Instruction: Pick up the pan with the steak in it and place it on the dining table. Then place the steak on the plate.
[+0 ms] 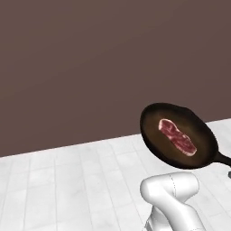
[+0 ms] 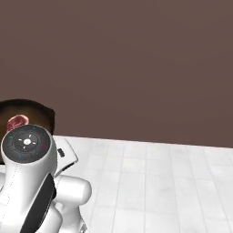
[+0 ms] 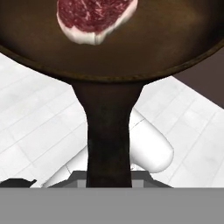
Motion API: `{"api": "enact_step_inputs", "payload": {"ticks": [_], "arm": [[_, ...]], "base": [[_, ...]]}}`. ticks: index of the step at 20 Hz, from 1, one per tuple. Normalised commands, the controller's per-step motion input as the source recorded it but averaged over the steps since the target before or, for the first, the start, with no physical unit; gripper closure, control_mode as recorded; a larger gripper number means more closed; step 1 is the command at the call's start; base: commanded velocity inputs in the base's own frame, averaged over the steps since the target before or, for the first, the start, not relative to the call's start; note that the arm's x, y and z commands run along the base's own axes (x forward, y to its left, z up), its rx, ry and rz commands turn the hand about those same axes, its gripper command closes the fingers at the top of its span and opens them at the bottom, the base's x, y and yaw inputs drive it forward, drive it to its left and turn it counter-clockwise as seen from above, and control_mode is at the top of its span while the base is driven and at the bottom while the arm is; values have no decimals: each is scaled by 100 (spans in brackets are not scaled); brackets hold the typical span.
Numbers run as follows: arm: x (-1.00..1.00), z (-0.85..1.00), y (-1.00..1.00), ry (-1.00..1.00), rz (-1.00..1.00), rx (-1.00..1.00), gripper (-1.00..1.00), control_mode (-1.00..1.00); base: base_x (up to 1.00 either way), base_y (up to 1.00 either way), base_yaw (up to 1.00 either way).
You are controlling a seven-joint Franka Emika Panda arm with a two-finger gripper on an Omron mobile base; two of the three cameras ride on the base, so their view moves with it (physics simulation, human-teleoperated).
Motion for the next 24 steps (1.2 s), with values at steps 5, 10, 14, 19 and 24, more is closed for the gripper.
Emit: {"api": "enact_step_inputs", "payload": {"ticks": [5,10,14,19,24], "arm": [[0,0,0,0,0,0,100,100],[0,0,0,0,0,0,100,100],[0,0,0,0,0,0,100,100],[0,0,0,0,0,0,100,100],[0,0,0,0,0,0,100,100]], "base": [[100,28,-8],[100,28,-8],[100,28,-8],[73,25,-28],[3,2,-50]]}}
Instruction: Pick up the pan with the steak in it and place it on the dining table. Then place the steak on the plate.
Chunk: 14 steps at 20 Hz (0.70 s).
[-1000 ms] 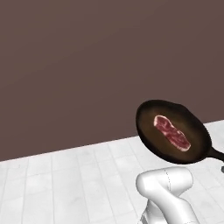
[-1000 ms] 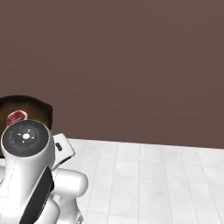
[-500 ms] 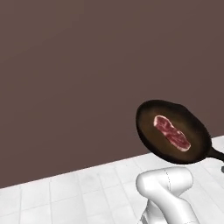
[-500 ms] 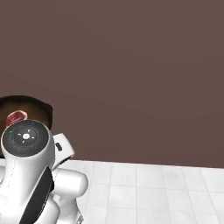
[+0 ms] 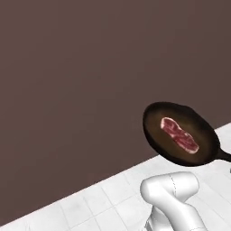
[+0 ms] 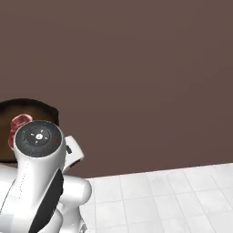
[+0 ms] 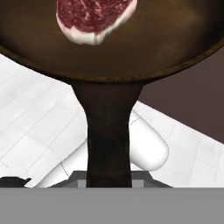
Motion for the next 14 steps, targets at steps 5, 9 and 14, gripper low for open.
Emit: {"api": "enact_step_inputs", "payload": {"ticks": [5,9,14], "arm": [[0,0,0,0,0,0,100,100],[0,0,0,0,0,0,100,100],[0,0,0,0,0,0,100,100]], "base": [[0,0,-50],[0,0,-50],[0,0,-50]]}}
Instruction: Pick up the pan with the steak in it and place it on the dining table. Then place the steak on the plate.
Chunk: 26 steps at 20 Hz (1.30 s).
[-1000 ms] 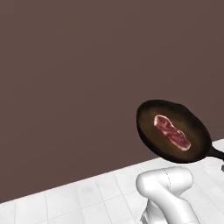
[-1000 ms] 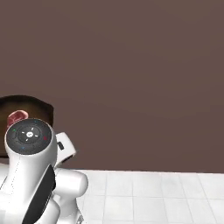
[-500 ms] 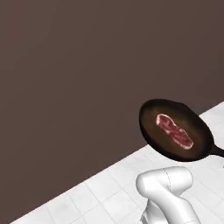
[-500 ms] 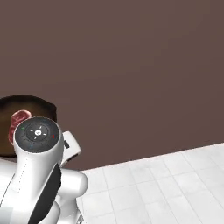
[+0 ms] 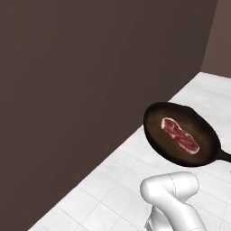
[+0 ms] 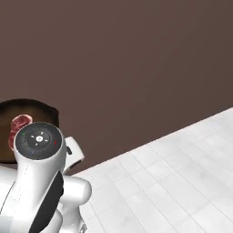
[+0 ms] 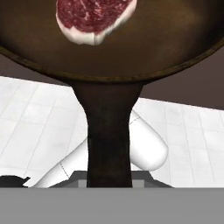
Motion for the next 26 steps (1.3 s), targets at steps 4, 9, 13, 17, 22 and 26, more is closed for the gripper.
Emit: {"api": "enact_step_inputs", "payload": {"ticks": [4,9,13,17,22,26], "arm": [[0,0,0,0,0,0,100,100],[0,0,0,0,0,0,100,100],[0,0,0,0,0,0,100,100],[0,0,0,0,0,0,100,100],[0,0,0,0,0,0,100,100],[0,0,0,0,0,0,100,100]], "base": [[0,0,-50],[0,0,-50],[0,0,-50],[0,0,-50],[0,0,-50],[1,-1,-50]]}}
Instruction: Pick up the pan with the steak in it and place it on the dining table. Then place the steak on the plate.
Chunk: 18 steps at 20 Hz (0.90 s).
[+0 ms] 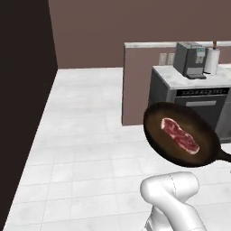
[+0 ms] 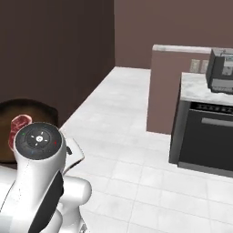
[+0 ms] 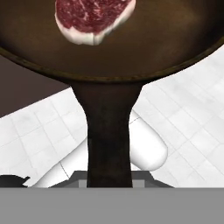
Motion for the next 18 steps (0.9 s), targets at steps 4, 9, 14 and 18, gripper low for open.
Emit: {"api": "enact_step_inputs", "payload": {"ticks": [4,9,14,18], "arm": [[0,0,0,0,0,0,100,100],[0,0,0,0,0,0,100,100],[0,0,0,0,0,0,100,100],[0,0,0,0,0,0,100,100]], "base": [[0,-8,-38],[0,0,-12],[2,36,-2],[1,100,-6]]}}
